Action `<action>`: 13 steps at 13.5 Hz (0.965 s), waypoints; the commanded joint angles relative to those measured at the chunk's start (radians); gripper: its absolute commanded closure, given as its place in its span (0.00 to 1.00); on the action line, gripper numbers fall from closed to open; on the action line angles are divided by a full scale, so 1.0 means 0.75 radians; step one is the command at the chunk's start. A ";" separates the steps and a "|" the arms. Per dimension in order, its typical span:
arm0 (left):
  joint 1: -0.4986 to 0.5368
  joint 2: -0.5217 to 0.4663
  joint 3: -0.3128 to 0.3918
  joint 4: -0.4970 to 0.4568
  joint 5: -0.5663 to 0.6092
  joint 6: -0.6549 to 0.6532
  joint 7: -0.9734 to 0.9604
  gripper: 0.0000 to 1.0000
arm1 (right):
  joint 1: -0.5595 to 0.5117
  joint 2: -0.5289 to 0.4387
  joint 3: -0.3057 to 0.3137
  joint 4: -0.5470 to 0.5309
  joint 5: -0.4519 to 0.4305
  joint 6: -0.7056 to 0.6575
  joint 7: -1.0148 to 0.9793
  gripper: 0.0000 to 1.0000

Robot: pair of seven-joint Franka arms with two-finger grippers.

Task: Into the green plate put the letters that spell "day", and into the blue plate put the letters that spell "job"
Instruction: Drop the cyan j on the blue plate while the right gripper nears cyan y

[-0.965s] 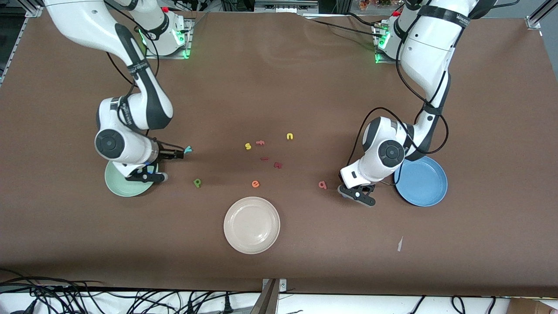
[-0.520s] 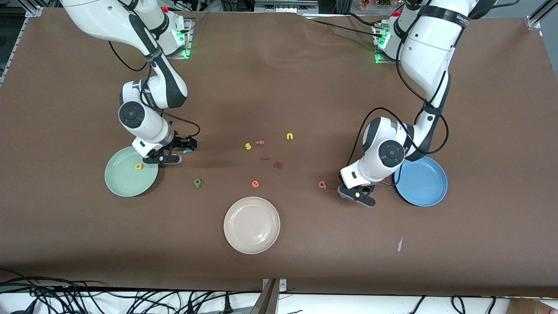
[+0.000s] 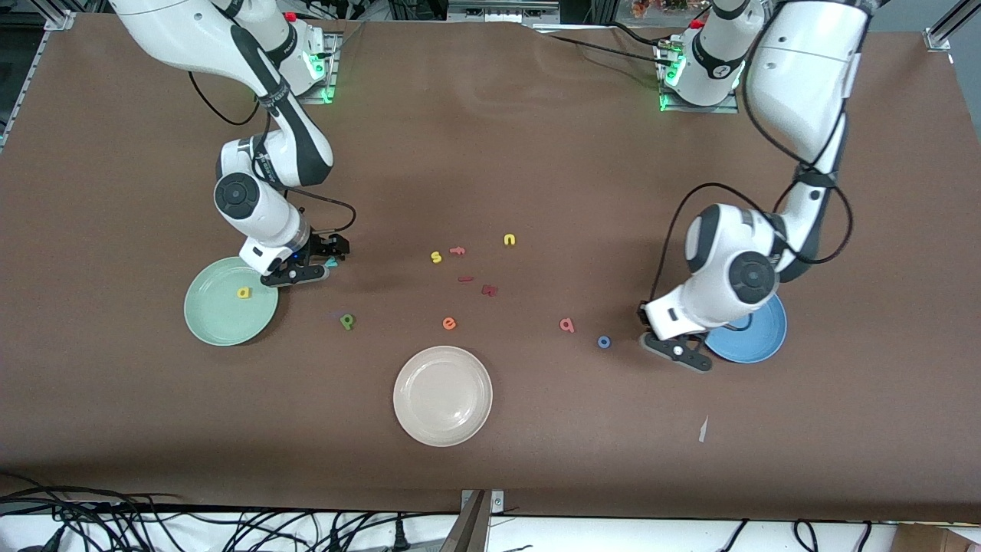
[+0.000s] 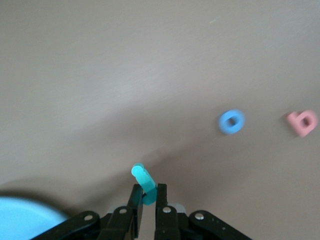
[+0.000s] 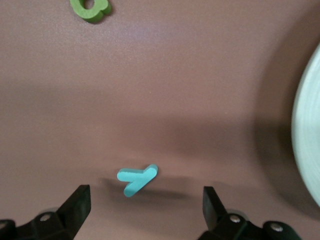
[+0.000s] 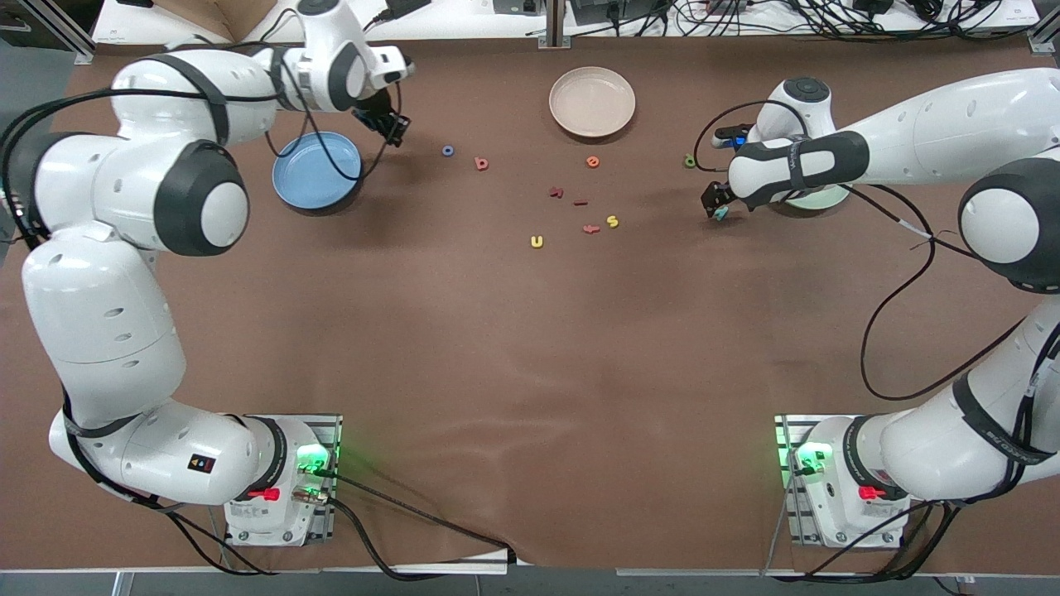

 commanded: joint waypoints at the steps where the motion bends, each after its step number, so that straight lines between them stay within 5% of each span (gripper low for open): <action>1: 0.086 -0.126 -0.011 -0.171 0.026 -0.002 0.150 1.00 | -0.006 -0.008 0.006 -0.032 0.003 0.031 -0.055 0.03; 6: 0.235 -0.153 -0.007 -0.243 0.028 0.000 0.379 1.00 | -0.006 0.019 0.006 -0.028 0.001 0.031 -0.090 0.14; 8: 0.233 -0.153 -0.007 -0.237 0.026 0.000 0.379 0.49 | -0.006 0.019 0.006 -0.021 0.003 0.031 -0.090 0.19; 13: 0.162 -0.147 -0.011 -0.208 -0.061 0.014 0.341 0.47 | -0.004 0.029 0.008 -0.015 0.007 0.050 -0.066 0.31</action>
